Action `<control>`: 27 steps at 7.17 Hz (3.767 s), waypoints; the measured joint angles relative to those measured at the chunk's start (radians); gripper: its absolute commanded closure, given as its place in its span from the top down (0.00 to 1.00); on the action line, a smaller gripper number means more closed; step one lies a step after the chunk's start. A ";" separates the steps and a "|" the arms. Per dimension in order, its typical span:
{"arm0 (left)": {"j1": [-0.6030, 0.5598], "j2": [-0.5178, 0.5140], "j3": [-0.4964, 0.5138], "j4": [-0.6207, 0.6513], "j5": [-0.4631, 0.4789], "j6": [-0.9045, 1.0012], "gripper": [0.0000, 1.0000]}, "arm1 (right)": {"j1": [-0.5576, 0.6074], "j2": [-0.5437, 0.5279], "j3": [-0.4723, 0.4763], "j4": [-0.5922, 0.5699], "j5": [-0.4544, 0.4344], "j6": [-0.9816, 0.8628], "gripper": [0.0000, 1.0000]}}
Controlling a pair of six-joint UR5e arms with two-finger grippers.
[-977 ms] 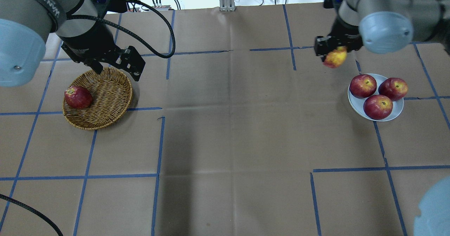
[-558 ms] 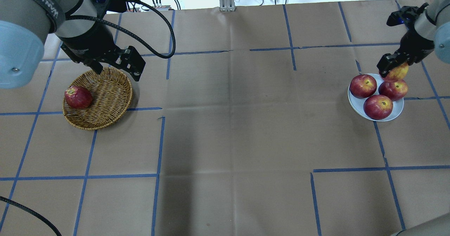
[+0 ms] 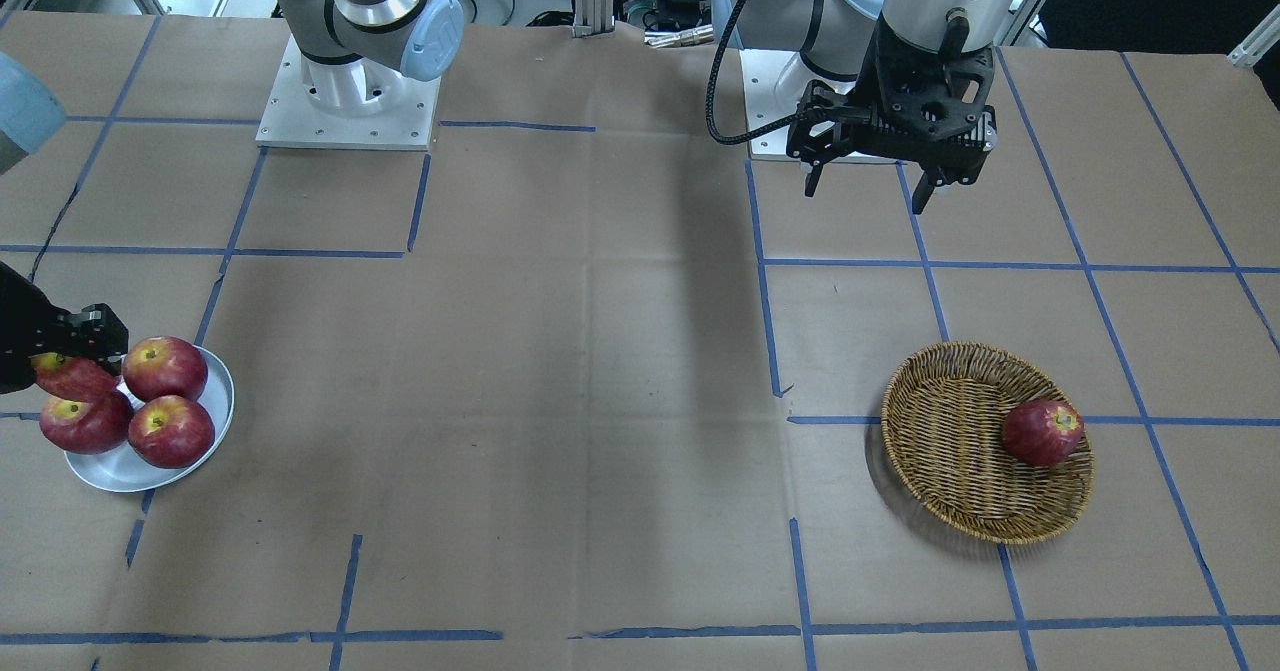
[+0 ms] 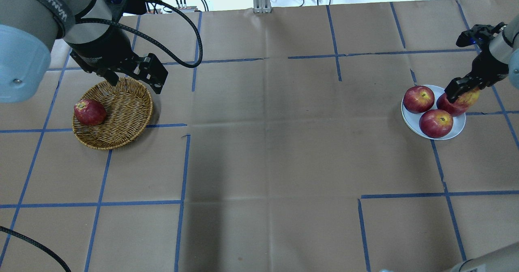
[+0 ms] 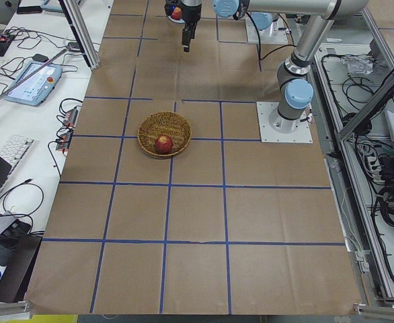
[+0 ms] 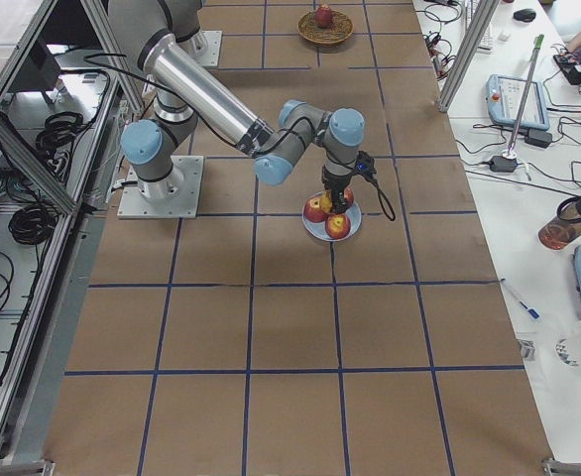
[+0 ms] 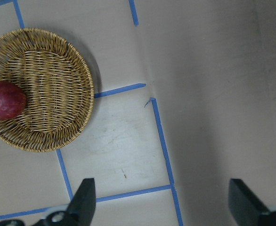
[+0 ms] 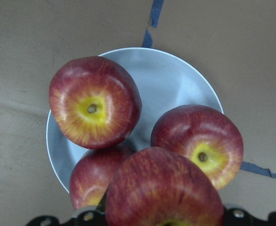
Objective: Transfer apple from basket to plate
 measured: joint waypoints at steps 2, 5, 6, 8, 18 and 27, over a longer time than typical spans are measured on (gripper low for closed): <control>-0.001 0.003 -0.012 0.002 0.001 0.000 0.99 | 0.003 -0.003 0.017 -0.028 0.011 0.011 0.55; -0.001 0.006 -0.020 0.007 0.001 -0.002 0.99 | 0.006 0.005 0.021 -0.032 0.031 0.014 1.00; -0.001 0.003 -0.017 0.012 0.001 -0.003 0.99 | 0.007 0.009 0.020 -0.032 0.032 0.014 1.00; 0.000 -0.002 -0.012 0.017 0.001 -0.003 0.99 | 0.008 0.006 0.004 -0.033 0.032 0.016 1.00; 0.000 -0.004 -0.013 0.019 0.000 0.000 0.99 | 0.408 -0.179 -0.330 0.542 0.017 0.613 1.00; 0.001 -0.017 -0.024 0.064 0.007 0.000 0.99 | 0.493 -0.262 -0.220 0.524 0.011 0.718 1.00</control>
